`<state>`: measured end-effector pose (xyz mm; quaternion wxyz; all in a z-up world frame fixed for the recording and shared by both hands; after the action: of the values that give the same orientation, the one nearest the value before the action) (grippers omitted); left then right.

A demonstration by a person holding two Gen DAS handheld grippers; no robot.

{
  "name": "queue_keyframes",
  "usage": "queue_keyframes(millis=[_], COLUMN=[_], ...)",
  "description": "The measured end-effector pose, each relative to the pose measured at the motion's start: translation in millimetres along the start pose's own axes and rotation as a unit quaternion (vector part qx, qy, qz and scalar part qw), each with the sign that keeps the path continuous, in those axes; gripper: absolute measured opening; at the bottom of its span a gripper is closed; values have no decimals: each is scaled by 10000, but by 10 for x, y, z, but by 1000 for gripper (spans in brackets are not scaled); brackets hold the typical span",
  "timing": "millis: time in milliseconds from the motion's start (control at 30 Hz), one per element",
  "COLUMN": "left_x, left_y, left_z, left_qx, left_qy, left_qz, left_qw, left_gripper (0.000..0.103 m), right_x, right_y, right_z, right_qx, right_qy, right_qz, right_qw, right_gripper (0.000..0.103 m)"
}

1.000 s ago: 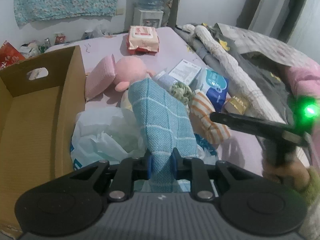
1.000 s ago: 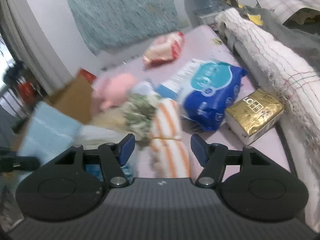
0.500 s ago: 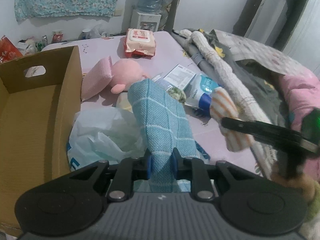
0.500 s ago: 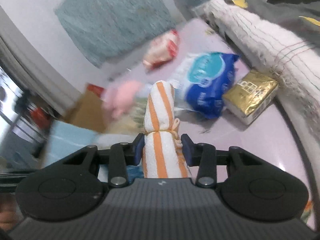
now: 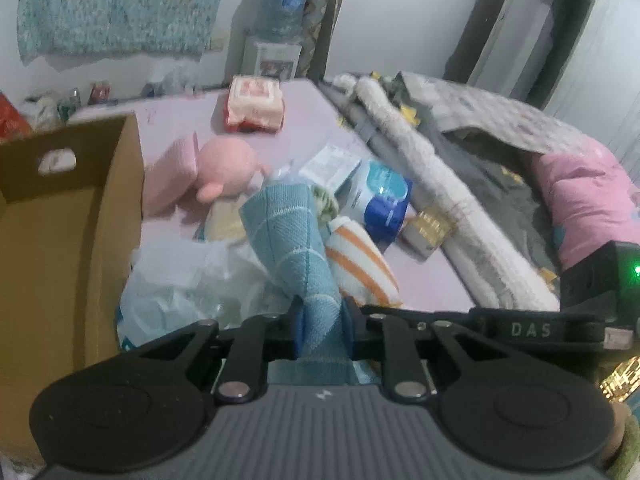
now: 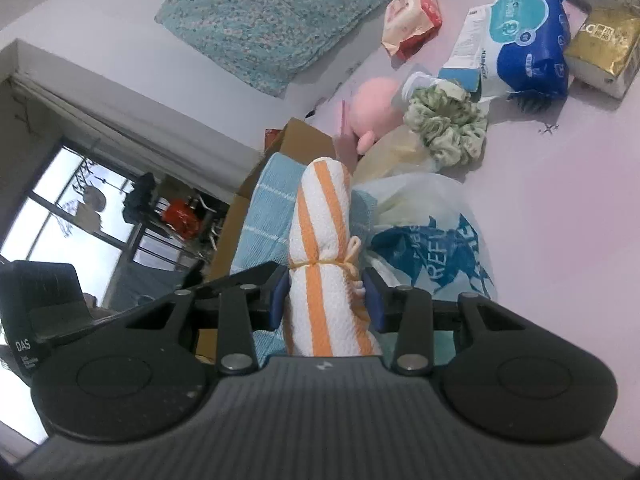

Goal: Organize soft objects
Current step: 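Carry both towels into the cardboard box and open both grippers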

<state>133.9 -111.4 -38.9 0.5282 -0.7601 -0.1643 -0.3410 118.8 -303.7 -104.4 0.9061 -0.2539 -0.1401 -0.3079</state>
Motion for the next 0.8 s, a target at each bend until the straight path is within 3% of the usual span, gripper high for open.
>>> queue_keyframes(millis=[200, 400, 633, 800], left_x=[233, 476, 851, 1080], left_y=[-200, -451, -891, -903], left_z=[-82, 93, 748, 1436], left_qx=[-25, -55, 459, 931], left_qy=[185, -76, -547, -915], left_qz=[-451, -739, -1087, -998], left_qw=[9988, 9972, 9915, 9864], left_gripper=[19, 18, 18, 18], right_x=[185, 374, 635, 738], right_y=[-141, -138, 436, 1175], right_z=[302, 619, 1379, 1827], right_qx=[112, 283, 612, 738], right_qy=[-353, -470, -914, -956], right_qz=[-268, -253, 150, 623], right_qw=[9990, 9982, 9938, 9907], right_gripper=[38, 38, 38, 38])
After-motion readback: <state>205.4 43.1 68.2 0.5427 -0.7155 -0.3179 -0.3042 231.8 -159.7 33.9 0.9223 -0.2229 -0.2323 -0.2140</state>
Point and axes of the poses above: each gripper's, at about its wrist camera, not at the fingertips, and y roughly the way its jaws point, z to its left, x to its top, the point moved 5 cm from there along y, roughly the way its jaws point, and after that the axes turned 4 degrees about -z, right-handed, at the moved point
